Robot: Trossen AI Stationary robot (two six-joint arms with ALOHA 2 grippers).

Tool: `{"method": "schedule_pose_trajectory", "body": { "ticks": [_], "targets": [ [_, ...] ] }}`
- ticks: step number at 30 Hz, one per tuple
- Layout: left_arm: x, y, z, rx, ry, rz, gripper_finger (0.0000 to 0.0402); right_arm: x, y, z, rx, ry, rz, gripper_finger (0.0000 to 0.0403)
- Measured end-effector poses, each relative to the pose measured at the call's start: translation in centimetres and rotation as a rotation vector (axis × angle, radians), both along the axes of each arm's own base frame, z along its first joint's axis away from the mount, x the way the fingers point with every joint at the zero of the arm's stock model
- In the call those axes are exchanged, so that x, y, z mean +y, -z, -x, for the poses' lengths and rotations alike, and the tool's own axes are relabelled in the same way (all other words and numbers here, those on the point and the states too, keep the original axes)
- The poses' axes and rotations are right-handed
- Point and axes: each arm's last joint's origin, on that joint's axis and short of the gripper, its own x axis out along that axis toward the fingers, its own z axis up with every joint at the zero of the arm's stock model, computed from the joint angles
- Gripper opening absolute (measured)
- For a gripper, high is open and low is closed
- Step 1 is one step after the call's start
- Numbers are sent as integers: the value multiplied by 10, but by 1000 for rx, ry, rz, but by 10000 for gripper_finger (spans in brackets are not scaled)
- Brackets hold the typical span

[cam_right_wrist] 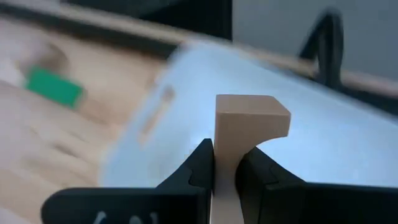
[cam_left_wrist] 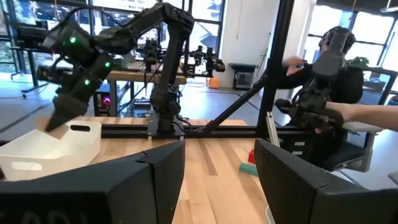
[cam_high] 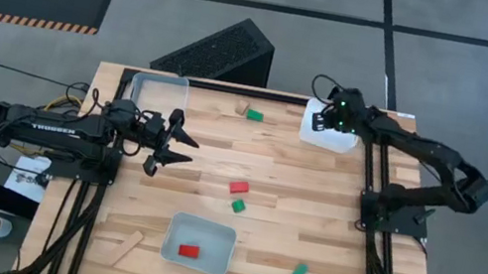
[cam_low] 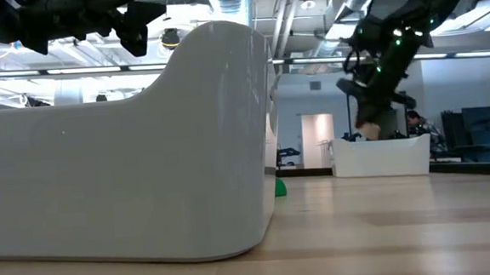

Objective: Sort & place blocks by color
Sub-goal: Put the middle brown block into the white bin, then put the top green block into the transparent bin

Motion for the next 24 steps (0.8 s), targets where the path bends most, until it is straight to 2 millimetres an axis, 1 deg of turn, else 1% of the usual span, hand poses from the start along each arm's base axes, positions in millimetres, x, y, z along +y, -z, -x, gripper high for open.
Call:
{"method": "schedule_pose_trajectory", "body": {
  "ticks": [2,5,10,15,17,20,24],
  "targets": [
    [0,0,0,-1,-1,0,180,-2,7,2,31,-5,-52,61],
    [1,0,0,-1,-21,2,180,-3,19,0,70,-10,-103,73],
    [1,0,0,1,-29,5,180,-5,36,-11,55,-16,-180,126],
    [1,1,0,9,-29,7,180,-1,42,-17,68,-28,-203,172],
    [1,2,0,19,-29,7,180,2,38,-19,57,-41,-190,181],
    [1,4,0,34,-30,-14,180,7,28,-18,31,-55,-164,182],
    [1,4,0,38,-34,-19,180,16,2,-11,-46,-61,-90,168]
  ]
}}
